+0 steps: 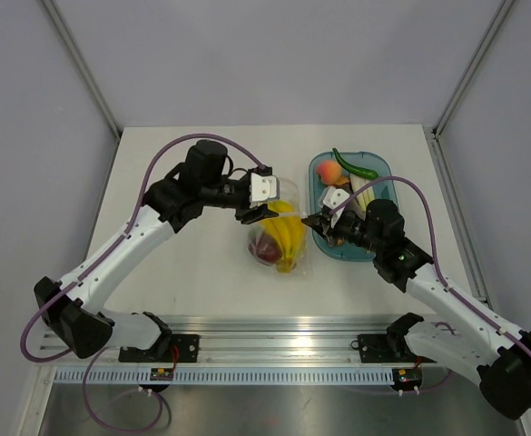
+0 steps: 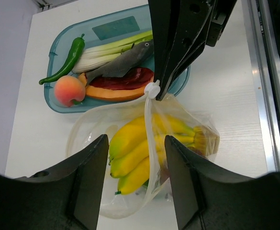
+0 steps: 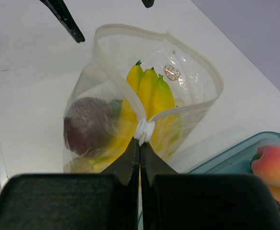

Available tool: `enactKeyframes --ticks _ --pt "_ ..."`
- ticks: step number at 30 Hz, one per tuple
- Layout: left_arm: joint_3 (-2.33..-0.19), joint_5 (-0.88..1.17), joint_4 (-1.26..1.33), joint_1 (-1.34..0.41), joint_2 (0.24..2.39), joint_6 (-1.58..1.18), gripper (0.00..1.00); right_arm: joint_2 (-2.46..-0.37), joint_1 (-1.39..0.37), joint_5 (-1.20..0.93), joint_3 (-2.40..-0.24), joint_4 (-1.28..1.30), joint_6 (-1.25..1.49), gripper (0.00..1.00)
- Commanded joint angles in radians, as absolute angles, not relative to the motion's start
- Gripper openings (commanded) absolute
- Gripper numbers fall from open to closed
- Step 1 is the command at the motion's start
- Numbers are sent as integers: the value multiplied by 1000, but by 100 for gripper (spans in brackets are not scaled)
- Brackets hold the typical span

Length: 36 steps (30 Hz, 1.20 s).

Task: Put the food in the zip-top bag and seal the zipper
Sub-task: Zip the zipper food storage bag at the center of the board.

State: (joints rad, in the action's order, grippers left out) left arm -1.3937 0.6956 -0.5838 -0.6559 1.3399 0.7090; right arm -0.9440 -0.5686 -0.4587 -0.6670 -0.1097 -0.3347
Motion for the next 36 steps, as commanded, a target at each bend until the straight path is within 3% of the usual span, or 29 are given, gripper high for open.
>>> enactKeyframes --ticks 1,8,12,16,18,22,27,31,36 --pt "-1364 672 -545 -627 1284 695 54 -937 -563 -479 -693 -129 -368 0" --pt "-1331 557 -307 -428 1267 254 52 -934 -564 -483 -692 -129 -365 0" --pt "-1452 393 -402 -411 1370 154 47 -936 -565 -480 -693 -127 -365 0" --pt "-1541 353 -454 -407 1459 71 52 -934 -563 -472 -693 -118 -368 0" --pt "-1587 399 -521 -406 1520 78 59 -930 -565 -474 -692 -118 -368 0" --pt "-1586 593 -522 -410 1545 182 59 -927 -564 -482 -693 -106 -367 0" --pt "-1471 650 -316 -420 1508 293 60 -922 -565 -486 -692 -101 -361 0" --pt "-1459 759 -310 -437 1541 420 60 -931 -565 -500 -693 -106 -356 0" --pt "-1486 686 -304 -471 1601 495 60 -942 -564 -506 -695 -103 -362 0"
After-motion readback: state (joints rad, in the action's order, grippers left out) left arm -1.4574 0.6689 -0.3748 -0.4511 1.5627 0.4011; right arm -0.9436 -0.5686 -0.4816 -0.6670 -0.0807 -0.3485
